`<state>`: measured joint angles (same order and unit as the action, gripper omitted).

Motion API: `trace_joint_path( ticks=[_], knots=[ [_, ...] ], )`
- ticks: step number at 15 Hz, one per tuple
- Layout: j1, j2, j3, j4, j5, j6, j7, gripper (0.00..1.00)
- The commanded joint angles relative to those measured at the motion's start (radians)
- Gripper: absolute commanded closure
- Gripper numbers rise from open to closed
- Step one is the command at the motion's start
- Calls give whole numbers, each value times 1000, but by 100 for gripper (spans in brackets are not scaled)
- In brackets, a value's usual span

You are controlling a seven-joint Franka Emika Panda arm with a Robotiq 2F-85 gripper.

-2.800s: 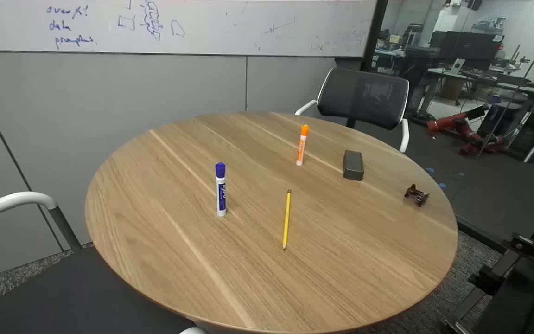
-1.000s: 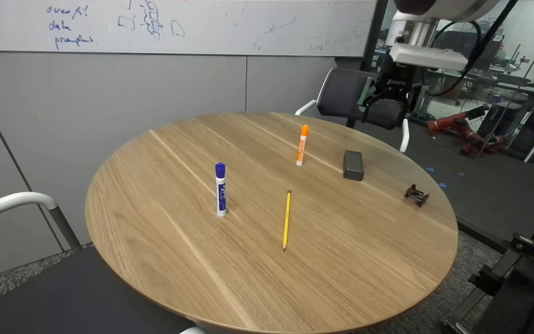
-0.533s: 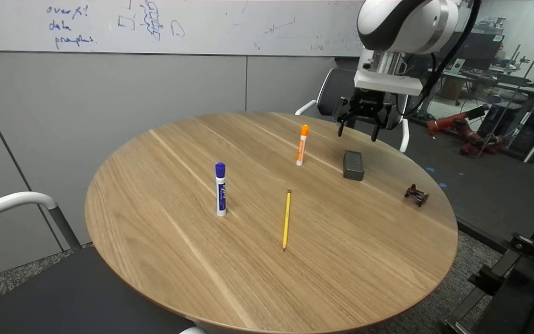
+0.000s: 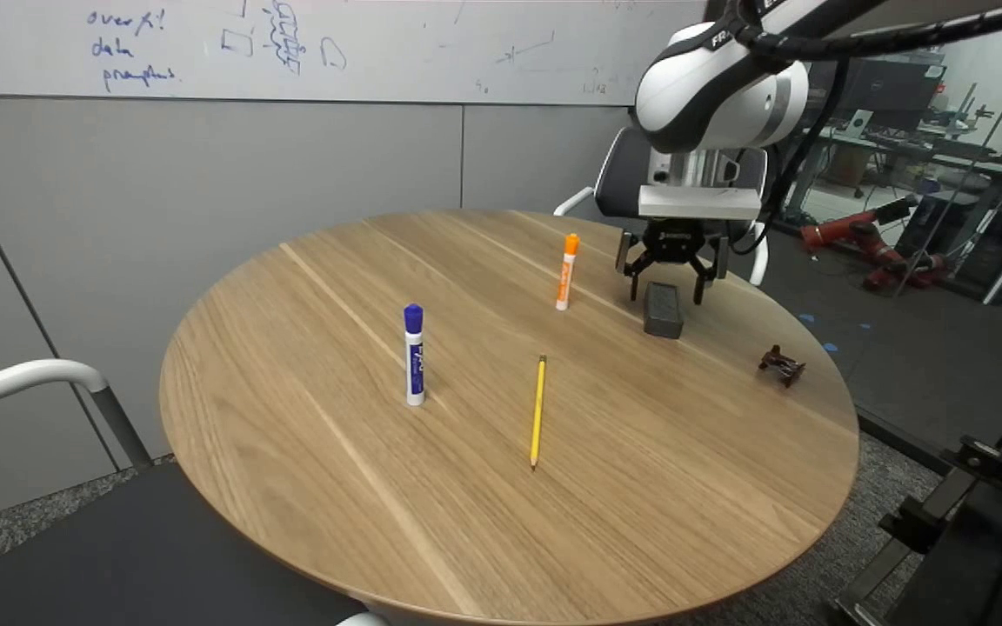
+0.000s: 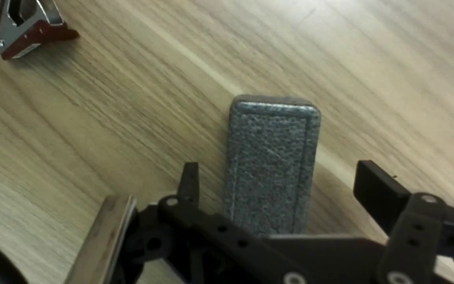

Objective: Move the duster closer to you

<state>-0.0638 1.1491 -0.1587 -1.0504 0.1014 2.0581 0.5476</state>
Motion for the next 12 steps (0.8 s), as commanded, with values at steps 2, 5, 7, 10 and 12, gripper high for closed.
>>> trace_joint_path(
  ticks=[2,5,7,10,12],
  knots=[
    [-5,87,-20,156,-19,-119,48,0],
    [-13,125,-21,219,-23,-169,59,0],
    [-13,159,-21,263,-27,-182,71,0],
    [-17,204,-17,323,-33,-200,85,0],
    [-20,232,-15,359,-35,-204,95,26]
  ],
)
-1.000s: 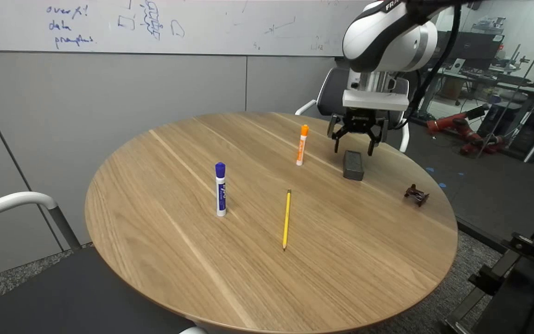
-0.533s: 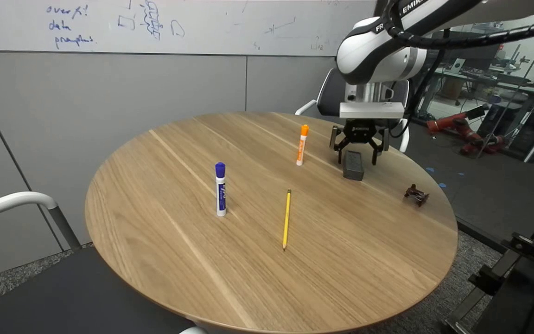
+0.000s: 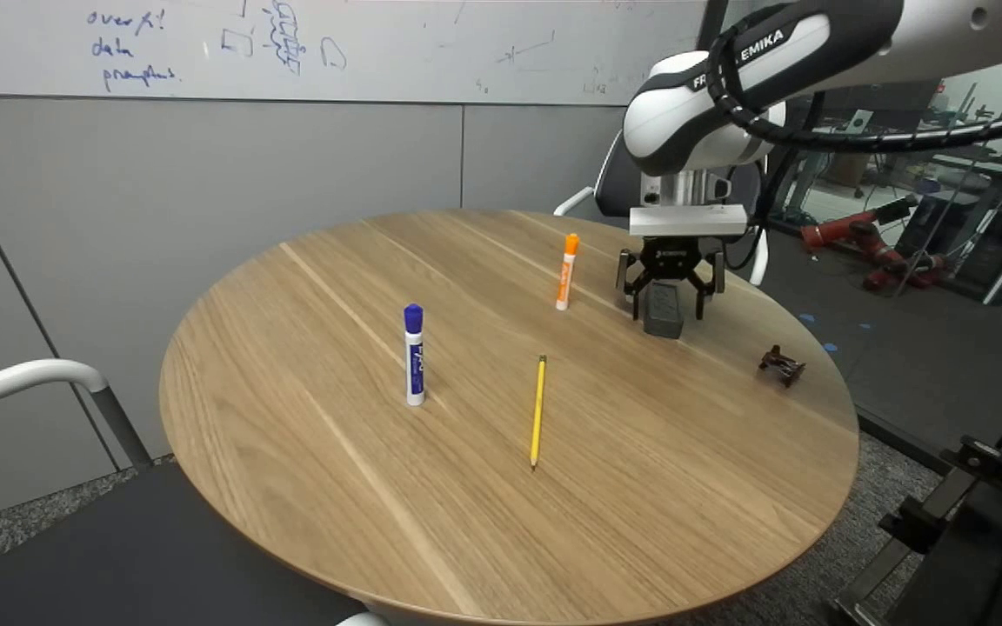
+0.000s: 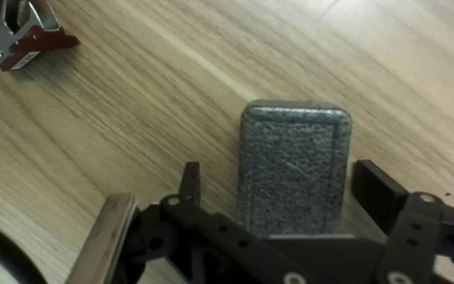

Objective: Move the duster closer to you

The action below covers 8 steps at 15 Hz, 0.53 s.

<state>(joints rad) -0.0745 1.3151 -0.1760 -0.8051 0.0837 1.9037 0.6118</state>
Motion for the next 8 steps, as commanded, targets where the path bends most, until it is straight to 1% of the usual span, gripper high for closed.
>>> trace_joint_path(
  ticks=[1,2,4,5,7,8],
  knots=[
    [-10,75,3,129,-19,-53,33,32],
    [-12,83,4,146,-19,-59,34,42],
    [-16,93,5,174,-22,-75,30,56],
    [-9,74,-8,153,-9,-65,18,64],
    [-1,39,-18,122,-22,-60,-5,66],
    [4,14,-26,93,-32,-40,-19,68]
  ],
)
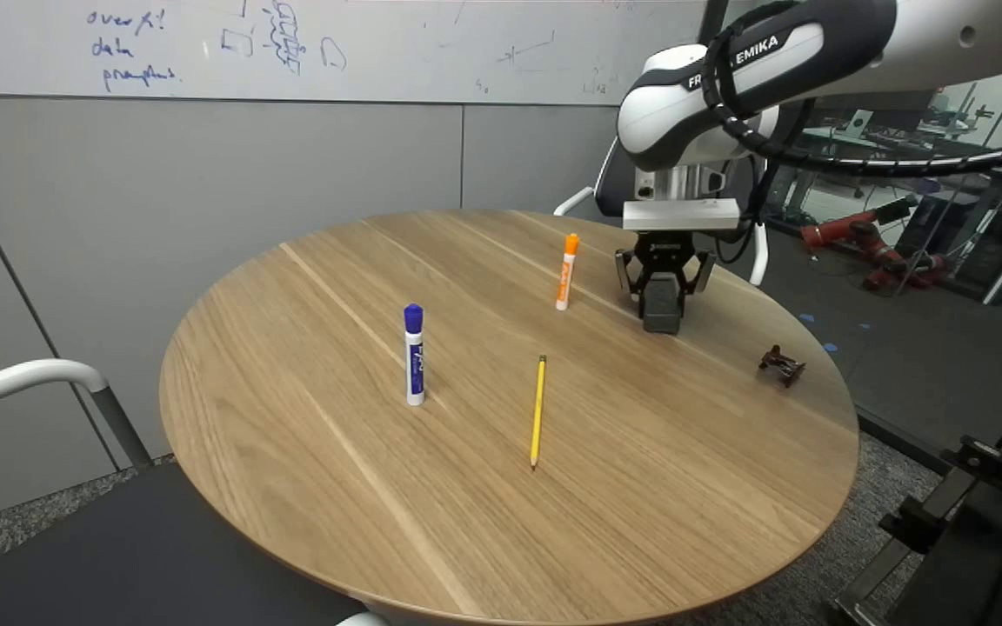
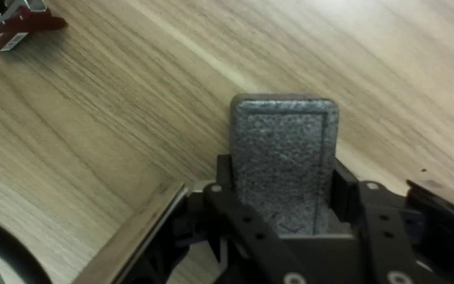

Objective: Move the duster closer to you

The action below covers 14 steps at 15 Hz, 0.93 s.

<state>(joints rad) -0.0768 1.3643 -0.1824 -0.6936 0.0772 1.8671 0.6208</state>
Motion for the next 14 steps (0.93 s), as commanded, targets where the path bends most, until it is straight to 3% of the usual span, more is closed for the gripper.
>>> trace_joint_path(
  ticks=[1,8,14],
  knots=[
    [11,-67,-29,-61,-49,1,-62,68],
    [-4,-310,-1,-377,-100,188,-423,69],
    [-20,-460,102,-653,-95,339,-678,69]
  ],
)
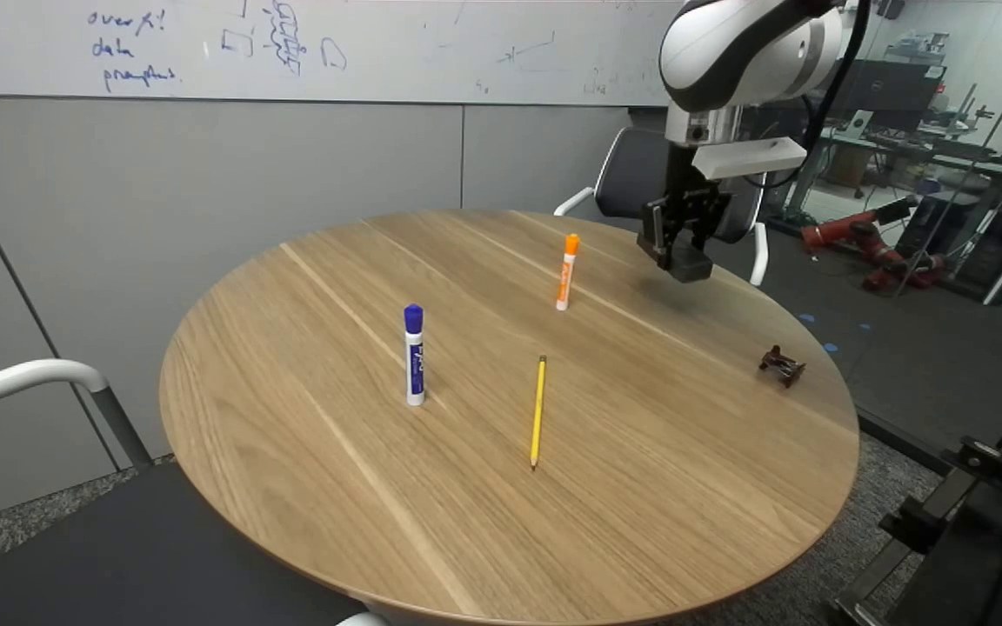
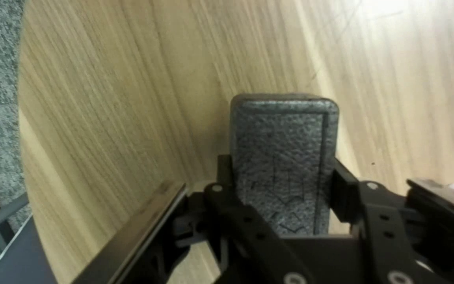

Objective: Move the duster closer to you

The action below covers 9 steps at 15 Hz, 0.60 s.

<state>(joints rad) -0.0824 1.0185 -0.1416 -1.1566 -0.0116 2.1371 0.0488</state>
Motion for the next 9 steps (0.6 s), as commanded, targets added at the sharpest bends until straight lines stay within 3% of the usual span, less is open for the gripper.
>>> trace_joint_path(
  ticks=[1,9],
  knots=[
    [-14,-137,73,-238,-10,75,-136,69],
    [37,-298,95,-644,-80,216,-201,69]
  ],
)
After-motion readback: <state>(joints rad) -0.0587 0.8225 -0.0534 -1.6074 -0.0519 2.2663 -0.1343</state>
